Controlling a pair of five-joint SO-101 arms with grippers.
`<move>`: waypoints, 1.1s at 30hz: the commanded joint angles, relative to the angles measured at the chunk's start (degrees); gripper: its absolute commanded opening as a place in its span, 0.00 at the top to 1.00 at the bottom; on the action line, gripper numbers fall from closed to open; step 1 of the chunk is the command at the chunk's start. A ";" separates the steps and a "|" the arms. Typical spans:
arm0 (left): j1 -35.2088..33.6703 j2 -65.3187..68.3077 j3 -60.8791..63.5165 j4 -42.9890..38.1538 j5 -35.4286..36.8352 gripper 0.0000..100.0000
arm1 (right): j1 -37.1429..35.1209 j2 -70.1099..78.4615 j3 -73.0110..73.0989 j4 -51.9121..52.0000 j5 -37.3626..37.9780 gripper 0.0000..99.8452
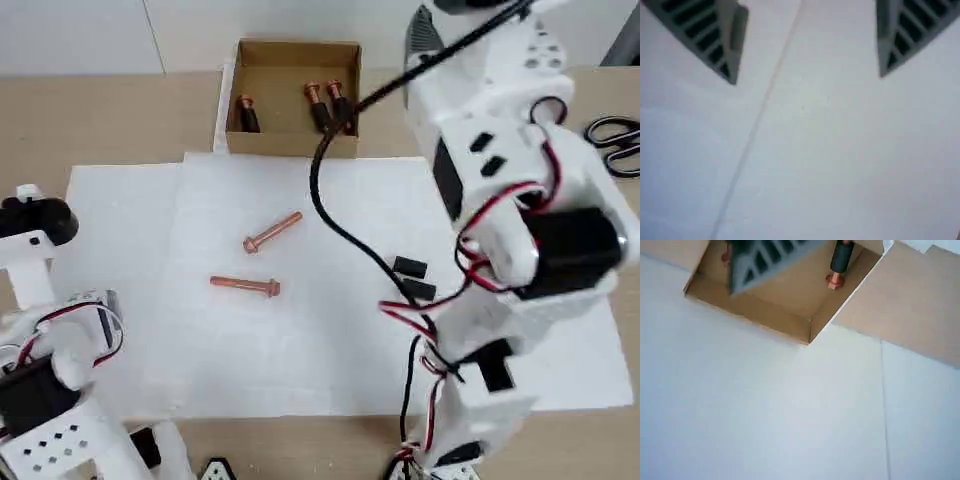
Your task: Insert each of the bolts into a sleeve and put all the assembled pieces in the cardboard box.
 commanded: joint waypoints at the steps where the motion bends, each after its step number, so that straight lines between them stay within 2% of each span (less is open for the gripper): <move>1: -0.18 -0.53 -0.22 0.09 0.00 0.83 | 0.66 -7.52 11.52 0.57 0.62 0.78; 14: -0.18 -0.53 -0.22 0.09 0.00 0.83 | 0.66 -40.57 87.21 -0.13 0.53 0.78; 18: -0.18 -0.53 -0.22 0.09 0.00 0.83 | 0.75 -51.30 106.73 -4.44 0.44 0.77; 22: -0.18 -0.53 -0.22 0.09 0.00 0.83 | 4.00 -62.46 120.35 -15.34 0.44 0.78; 26: -0.18 -0.53 -0.22 0.09 0.00 0.83 | 12.00 -69.49 129.85 -26.15 0.62 0.78; 28: -0.26 -0.53 -0.22 0.09 0.00 0.83 | 16.04 -69.58 131.52 -28.18 1.41 0.78; 30: -0.26 -0.53 -0.22 0.09 0.00 0.83 | 18.77 -68.26 131.69 -28.26 5.36 0.78; 33: -0.26 -0.53 -0.22 0.09 0.00 0.83 | 19.30 -64.57 131.78 -28.26 10.46 0.78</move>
